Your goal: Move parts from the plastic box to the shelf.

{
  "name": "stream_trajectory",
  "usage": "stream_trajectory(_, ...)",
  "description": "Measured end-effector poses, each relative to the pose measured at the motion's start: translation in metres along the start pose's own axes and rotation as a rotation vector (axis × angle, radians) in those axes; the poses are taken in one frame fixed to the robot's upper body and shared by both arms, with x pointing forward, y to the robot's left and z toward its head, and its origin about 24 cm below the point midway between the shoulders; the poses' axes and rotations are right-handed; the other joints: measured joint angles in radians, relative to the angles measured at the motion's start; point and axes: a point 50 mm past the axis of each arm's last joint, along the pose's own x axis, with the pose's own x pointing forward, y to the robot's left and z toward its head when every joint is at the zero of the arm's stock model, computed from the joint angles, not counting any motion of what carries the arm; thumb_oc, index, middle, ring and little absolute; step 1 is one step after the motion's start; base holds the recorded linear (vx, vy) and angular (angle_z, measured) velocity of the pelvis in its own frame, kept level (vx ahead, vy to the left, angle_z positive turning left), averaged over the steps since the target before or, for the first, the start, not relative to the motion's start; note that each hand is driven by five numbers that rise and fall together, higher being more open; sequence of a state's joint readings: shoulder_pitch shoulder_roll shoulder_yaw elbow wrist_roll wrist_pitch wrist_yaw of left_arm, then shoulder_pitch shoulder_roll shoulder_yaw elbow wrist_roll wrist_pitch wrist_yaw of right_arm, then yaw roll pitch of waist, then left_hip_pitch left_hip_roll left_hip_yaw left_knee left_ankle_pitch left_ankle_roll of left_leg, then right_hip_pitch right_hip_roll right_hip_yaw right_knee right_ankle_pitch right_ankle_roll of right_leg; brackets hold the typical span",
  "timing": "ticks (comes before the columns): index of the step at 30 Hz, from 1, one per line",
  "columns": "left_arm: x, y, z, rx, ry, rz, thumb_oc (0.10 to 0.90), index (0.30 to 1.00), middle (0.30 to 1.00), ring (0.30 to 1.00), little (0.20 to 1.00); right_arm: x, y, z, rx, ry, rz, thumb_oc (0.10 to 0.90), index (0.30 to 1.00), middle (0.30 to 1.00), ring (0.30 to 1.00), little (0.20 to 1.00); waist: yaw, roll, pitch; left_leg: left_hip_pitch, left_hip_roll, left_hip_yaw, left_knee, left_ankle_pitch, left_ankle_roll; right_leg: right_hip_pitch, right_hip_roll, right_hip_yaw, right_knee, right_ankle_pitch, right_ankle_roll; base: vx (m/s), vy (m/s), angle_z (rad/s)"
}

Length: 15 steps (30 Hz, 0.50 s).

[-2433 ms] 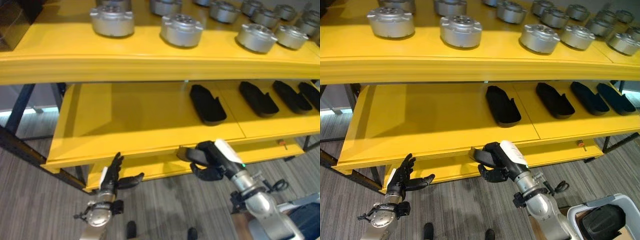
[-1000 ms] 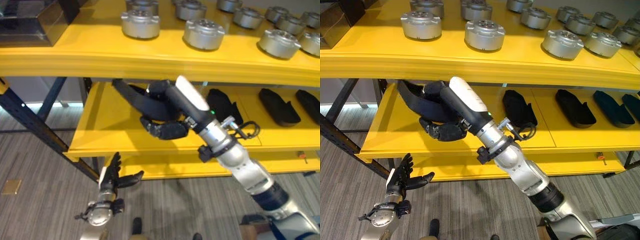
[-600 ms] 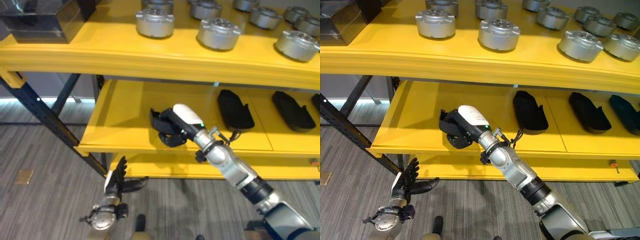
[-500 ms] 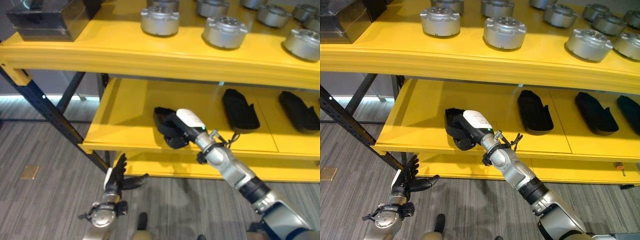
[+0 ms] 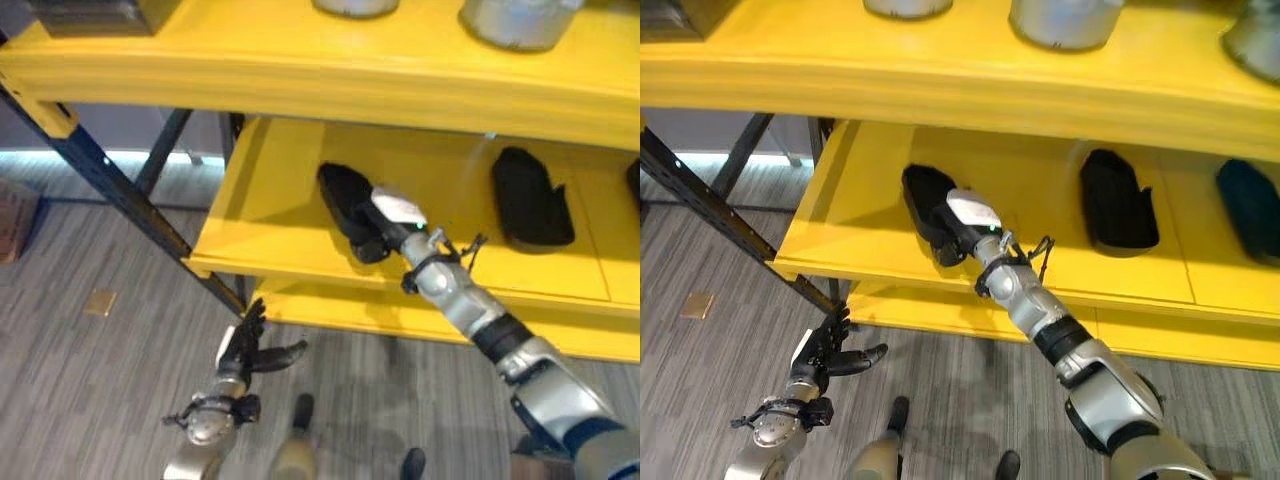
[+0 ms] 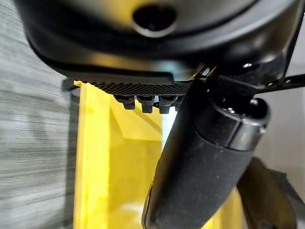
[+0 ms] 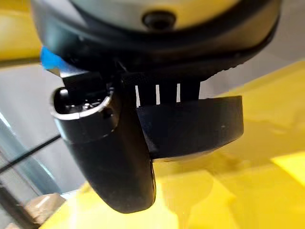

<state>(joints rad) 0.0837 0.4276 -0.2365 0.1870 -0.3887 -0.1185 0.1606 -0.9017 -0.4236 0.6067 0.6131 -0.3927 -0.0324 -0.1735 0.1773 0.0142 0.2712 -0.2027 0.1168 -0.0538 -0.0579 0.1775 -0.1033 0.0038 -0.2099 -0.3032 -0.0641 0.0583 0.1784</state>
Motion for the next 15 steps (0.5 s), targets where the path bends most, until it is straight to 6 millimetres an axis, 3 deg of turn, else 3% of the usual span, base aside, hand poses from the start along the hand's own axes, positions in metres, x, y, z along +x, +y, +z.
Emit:
stream_trajectory(3, 0.005, 0.000, 0.007, 0.017, -0.025, -0.011, 0.900, 1.000, 1.000, 1.000, 1.000, 0.005, -0.010, -0.004, -0.024, 0.014, -0.031, 0.400, 0.300, 0.300, 0.300, 0.300, 0.011, 0.007, 0.035, -0.017, 0.000, -0.003, 0.004, 0.003, -0.001, -0.026, -0.004, -0.005, 0.026, -0.006, -0.002, -0.10, 0.030, 0.03)
stream_trajectory(9, 0.020, -0.003, 0.032, 0.031, -0.118, -0.039, 0.900, 1.000, 1.000, 1.000, 1.000, 0.016, -0.050, -0.011, -0.092, 0.055, -0.140, 0.400, 0.300, 0.300, 0.300, 0.300, 0.018, 0.048, 0.115, -0.102, -0.005, -0.005, 0.066, 0.000, 0.004, -0.122, -0.019, -0.002, 0.128, -0.041, -0.004, -0.08, 0.011, 0.04)
stream_trajectory(15, 0.027, -0.009, 0.043, 0.011, -0.156, -0.063, 0.900, 1.000, 1.000, 1.000, 1.000, 0.019, -0.065, -0.015, -0.091, 0.079, -0.212, 0.400, 0.300, 0.300, 0.300, 0.300, 0.014, 0.064, 0.149, -0.131, -0.015, -0.005, 0.105, -0.007, 0.013, -0.177, -0.042, 0.018, 0.224, -0.077, -0.003, -0.03, 0.011, 0.00)
